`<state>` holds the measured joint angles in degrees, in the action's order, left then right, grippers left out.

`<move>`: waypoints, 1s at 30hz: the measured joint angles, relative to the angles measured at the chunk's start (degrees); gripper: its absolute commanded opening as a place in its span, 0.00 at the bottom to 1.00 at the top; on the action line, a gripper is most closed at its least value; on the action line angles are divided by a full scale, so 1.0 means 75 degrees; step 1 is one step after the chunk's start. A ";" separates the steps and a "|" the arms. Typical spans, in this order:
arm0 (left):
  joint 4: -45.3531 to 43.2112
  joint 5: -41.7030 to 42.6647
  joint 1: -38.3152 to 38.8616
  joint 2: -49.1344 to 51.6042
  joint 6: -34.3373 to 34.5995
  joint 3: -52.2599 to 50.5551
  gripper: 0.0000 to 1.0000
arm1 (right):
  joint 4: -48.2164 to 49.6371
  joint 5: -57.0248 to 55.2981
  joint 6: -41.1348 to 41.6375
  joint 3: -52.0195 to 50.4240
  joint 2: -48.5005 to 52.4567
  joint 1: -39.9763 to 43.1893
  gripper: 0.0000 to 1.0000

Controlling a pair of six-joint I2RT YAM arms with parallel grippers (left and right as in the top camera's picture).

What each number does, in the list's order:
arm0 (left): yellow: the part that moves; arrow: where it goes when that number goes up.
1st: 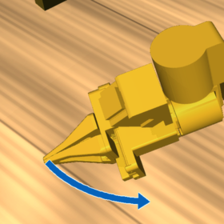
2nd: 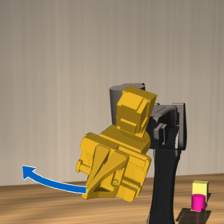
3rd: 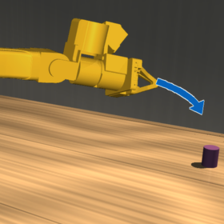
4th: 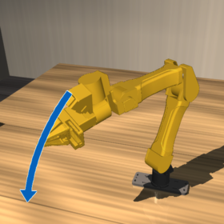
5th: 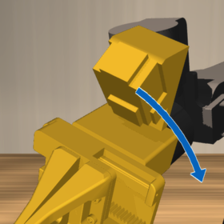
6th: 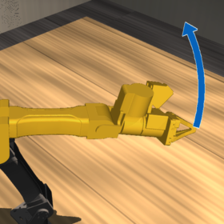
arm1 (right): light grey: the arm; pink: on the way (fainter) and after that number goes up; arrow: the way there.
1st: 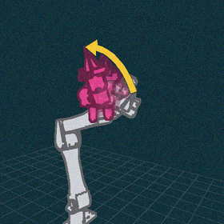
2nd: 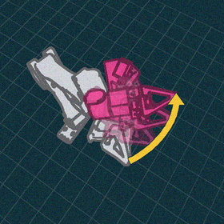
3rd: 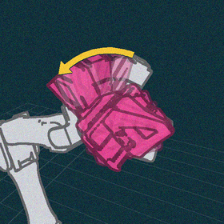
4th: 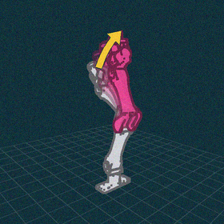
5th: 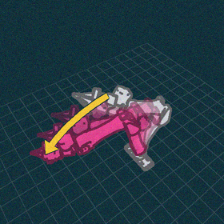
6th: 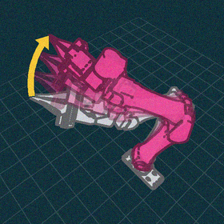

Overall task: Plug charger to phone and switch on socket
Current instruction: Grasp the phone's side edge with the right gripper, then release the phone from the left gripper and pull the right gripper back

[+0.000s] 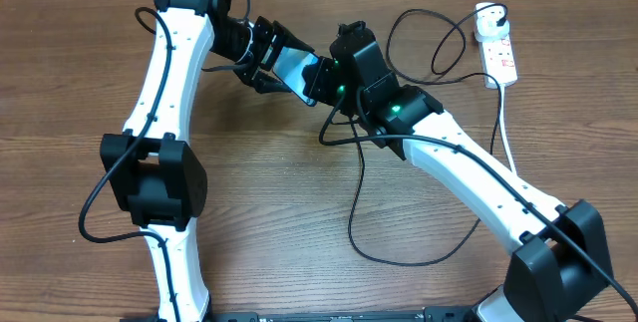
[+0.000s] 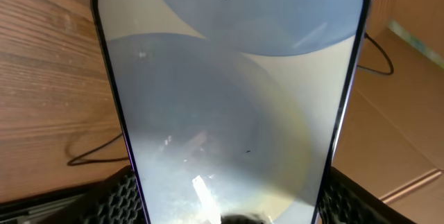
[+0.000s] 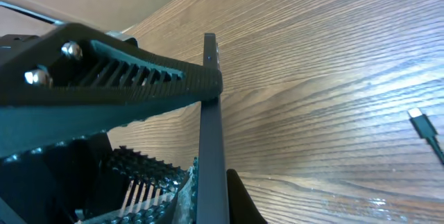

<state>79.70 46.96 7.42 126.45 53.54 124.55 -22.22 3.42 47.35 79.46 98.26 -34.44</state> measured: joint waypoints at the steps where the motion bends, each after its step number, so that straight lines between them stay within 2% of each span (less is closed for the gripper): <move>1: 0.0003 0.0035 0.0015 0.0000 0.0012 0.0000 0.73 | -0.0050 0.0006 -0.0006 0.0000 -0.0029 0.0020 0.04; 3: 0.0000 0.0119 0.0029 0.0000 0.0038 0.0000 0.74 | -0.0102 0.0058 -0.0009 0.0000 -0.0079 0.0061 0.04; 4: 0.0003 0.0143 0.0029 0.0000 0.0052 0.0000 0.80 | -0.0122 0.0117 -0.0006 0.0000 -0.0096 0.0096 0.04; 6: -0.0038 0.0140 0.0026 0.0000 0.0076 0.0009 0.80 | -0.0166 0.0303 0.0012 0.0000 -0.0119 0.0181 0.04; 7: -0.0076 0.0131 0.0006 0.0000 0.0073 0.0009 0.87 | -0.0216 0.0440 0.0003 0.0000 -0.0137 0.0248 0.04; 12: -0.0152 0.0093 -0.0009 0.0000 0.0067 0.0044 0.93 | -0.0248 0.1040 0.0029 0.0000 -0.0195 0.0548 0.04; 13: -0.0163 0.0076 -0.0009 0.0000 0.0050 0.0047 0.99 | -0.0248 0.1180 0.0029 0.0000 -0.0207 0.0629 0.04; 17: -0.0239 -0.0064 -0.0009 0.0000 -0.0239 0.0055 1.00 | -0.0259 0.1804 0.0032 0.0000 -0.0224 0.1000 0.04; 21: -0.0259 -0.0181 -0.0015 0.0000 -0.0892 0.0058 0.99 | -0.0478 0.2509 -0.0038 0.0000 -0.0274 0.1533 0.04; 30: -0.0632 0.0294 -0.0268 0.0000 -0.3293 0.0085 1.00 | -0.1684 0.4199 -0.0778 0.0000 -0.0627 0.3223 0.04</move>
<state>74.96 49.17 5.41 126.45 28.84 125.19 -34.85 34.92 41.52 79.46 93.56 -10.26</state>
